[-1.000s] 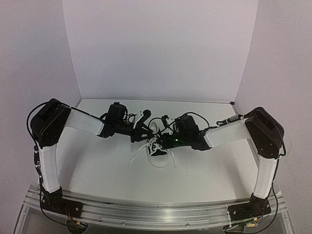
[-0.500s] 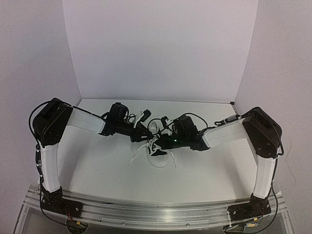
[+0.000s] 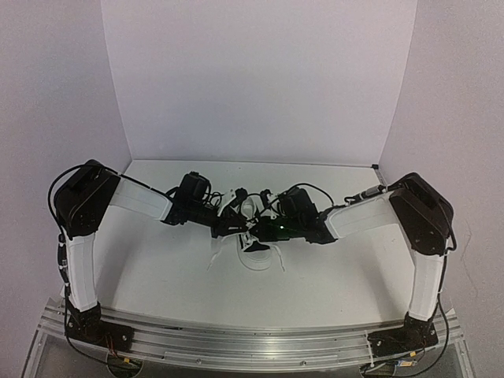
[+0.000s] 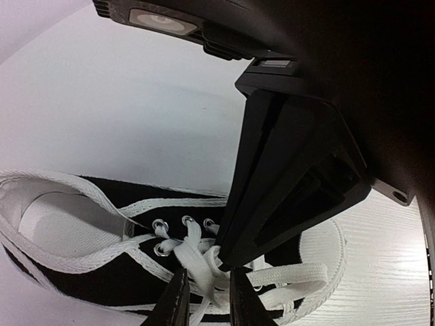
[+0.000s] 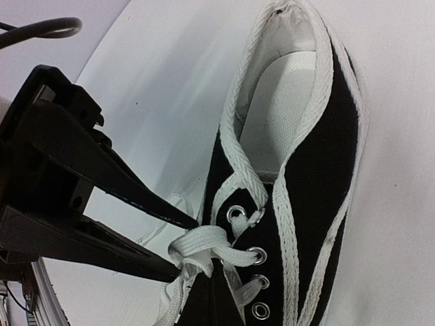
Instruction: Tie the shoes
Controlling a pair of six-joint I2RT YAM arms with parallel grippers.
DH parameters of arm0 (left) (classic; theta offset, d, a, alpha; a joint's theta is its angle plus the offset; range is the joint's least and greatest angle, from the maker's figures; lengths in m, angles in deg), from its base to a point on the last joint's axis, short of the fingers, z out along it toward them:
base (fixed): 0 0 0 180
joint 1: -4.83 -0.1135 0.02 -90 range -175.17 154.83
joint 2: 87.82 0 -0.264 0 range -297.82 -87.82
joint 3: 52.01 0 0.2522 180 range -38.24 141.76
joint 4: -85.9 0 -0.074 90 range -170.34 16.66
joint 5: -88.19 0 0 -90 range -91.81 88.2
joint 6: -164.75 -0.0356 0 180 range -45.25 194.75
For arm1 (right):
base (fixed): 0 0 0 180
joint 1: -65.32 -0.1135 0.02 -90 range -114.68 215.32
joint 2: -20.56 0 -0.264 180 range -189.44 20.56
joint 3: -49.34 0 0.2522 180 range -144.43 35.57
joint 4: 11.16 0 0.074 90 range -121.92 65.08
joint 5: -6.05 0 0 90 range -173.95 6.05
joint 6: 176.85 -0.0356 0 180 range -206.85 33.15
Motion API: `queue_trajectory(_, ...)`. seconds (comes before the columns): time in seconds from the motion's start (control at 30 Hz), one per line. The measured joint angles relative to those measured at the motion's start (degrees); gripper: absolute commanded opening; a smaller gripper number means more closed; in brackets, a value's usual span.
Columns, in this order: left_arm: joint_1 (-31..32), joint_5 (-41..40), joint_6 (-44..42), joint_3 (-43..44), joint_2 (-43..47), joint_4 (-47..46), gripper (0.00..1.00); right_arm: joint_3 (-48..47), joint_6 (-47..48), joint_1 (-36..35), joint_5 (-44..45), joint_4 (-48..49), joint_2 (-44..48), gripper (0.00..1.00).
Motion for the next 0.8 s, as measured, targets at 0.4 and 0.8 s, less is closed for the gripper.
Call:
queue_trajectory(0.4,-0.02,0.29,-0.13,0.00,-0.02,-0.04,0.00,-1.73,-0.40,-0.02,0.22,-0.24,-1.34,0.00)
queue_trajectory(0.8,-0.04,0.47,-0.73,-0.07,0.00,-0.96,0.07,-2.41,0.12,-0.02,1.14,-0.33,-1.64,0.00)
